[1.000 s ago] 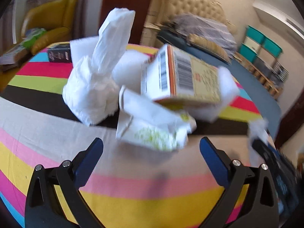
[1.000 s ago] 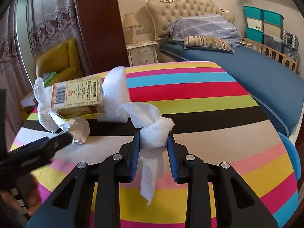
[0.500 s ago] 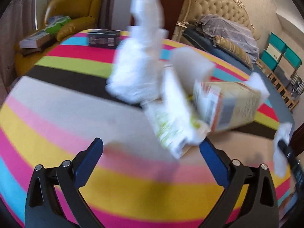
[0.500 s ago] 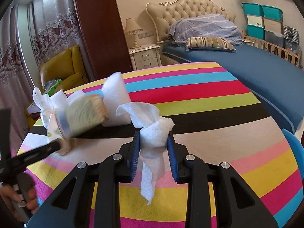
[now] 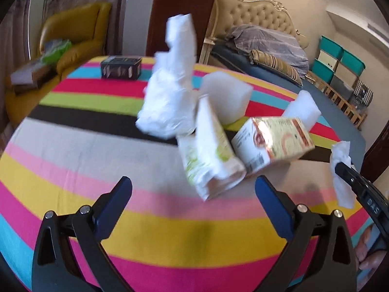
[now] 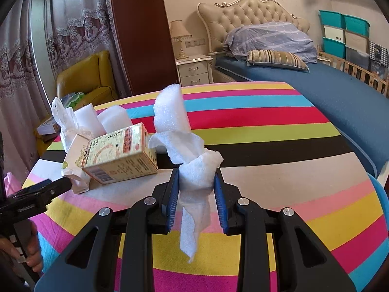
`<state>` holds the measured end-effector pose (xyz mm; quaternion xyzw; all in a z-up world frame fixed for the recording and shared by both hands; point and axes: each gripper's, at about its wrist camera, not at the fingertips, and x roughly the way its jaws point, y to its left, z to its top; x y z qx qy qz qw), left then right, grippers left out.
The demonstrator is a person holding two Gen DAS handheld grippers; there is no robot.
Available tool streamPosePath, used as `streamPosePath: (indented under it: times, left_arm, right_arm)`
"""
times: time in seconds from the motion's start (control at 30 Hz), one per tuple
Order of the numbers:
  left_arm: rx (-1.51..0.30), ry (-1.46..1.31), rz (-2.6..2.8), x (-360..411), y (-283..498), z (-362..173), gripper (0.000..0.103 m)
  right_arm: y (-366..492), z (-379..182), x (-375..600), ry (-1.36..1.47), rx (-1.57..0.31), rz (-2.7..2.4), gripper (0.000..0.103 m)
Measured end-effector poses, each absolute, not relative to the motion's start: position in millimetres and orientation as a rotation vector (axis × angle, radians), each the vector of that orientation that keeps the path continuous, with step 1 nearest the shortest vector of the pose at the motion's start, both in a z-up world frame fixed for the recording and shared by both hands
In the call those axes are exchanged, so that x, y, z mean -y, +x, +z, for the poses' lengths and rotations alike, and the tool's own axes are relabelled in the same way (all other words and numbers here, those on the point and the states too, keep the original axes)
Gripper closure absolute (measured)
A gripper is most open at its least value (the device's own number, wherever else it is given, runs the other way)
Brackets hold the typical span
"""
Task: Collect trash
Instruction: 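Grasp white tissue with the right gripper while the left grasps the white paper bag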
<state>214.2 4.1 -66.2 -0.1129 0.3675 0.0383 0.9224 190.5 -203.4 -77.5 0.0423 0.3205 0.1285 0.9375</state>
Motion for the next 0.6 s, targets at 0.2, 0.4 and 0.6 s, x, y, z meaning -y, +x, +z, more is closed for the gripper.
streamPosePath:
  times: [0.2,0.4,0.6]
  left_arm:
    - [-0.802,-0.199,0.103,9.9,243.1,-74.5,0.025]
    - [-0.852,-0.17,0.073,21.9,262.7,-82.5,0.045]
    - [-0.835,-0.144,0.03,28.0,253.0,-79.9,0.049]
  right_arm:
    - [193.1,-77.3,203.3,0.087,-0.659,0.271,0.074]
    - [193.3,-77.4,204.8,0.097,-0.664,0.274,0.074]
    - [191.4,-75.9,200.0,0.072,-0.657,0.278,0.074]
